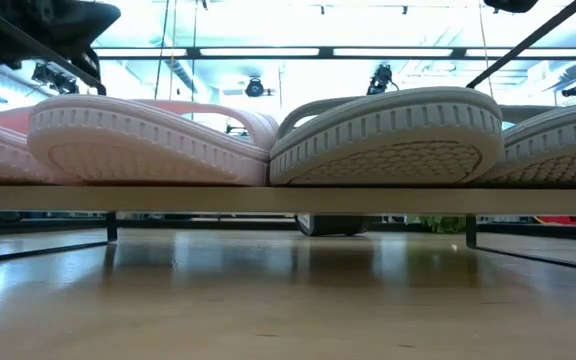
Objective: Pick and place slides into the shelf
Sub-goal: Return to Home Position
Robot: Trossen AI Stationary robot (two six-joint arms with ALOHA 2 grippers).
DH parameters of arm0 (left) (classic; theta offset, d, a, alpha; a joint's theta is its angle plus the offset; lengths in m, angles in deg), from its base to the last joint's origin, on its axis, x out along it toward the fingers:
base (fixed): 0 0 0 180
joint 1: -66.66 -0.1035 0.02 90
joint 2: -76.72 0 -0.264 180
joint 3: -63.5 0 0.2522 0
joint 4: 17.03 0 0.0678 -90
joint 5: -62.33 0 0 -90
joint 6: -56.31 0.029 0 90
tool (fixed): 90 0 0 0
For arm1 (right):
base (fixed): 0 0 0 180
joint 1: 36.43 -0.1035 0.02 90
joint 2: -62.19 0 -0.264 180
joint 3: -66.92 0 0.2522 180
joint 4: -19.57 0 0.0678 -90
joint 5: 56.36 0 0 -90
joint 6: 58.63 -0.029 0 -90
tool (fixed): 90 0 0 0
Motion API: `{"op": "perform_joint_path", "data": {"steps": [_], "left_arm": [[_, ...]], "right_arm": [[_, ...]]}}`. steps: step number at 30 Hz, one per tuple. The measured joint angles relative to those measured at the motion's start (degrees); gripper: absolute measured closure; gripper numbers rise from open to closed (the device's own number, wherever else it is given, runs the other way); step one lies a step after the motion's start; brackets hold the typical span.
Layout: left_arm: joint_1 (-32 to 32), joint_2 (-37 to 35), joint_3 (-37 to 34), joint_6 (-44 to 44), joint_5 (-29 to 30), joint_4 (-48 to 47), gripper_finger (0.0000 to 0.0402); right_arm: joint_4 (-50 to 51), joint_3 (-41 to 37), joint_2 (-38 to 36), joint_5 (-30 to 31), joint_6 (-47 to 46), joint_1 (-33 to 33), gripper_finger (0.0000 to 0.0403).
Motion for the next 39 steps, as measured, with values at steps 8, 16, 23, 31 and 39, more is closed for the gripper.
{"op": "perform_joint_path", "data": {"steps": [8, 16, 23, 31, 39], "left_arm": [[0.0, 0.1, -4.4, -2.0, -1.1, 7.8, 0.0394], [0.0, 0.2, -4.4, -1.0, -4.5, 2.1, 0.0394], [0.0, 0.1, -4.4, 1.6, -4.5, -1.8, 0.0397], [0.0, 0.1, -4.5, 3.4, -4.5, -4.8, 0.0398], [0.0, 0.1, -4.5, 3.4, -4.5, -5.6, 0.0398]], "right_arm": [[-0.1, 0.0, 0.0, -0.2, -1.9, 0.0, 0.0403], [-0.1, 0.0, 0.0, -0.2, -2.2, 0.0, 0.0403], [-0.1, 0.0, 0.0, -0.2, -2.2, 0.0, 0.0403], [-0.1, 0.0, 0.0, -0.8, -2.2, 0.0, 0.0403], [-0.1, 0.0, 0.0, -0.8, -2.2, 0.0, 0.0403]]}}
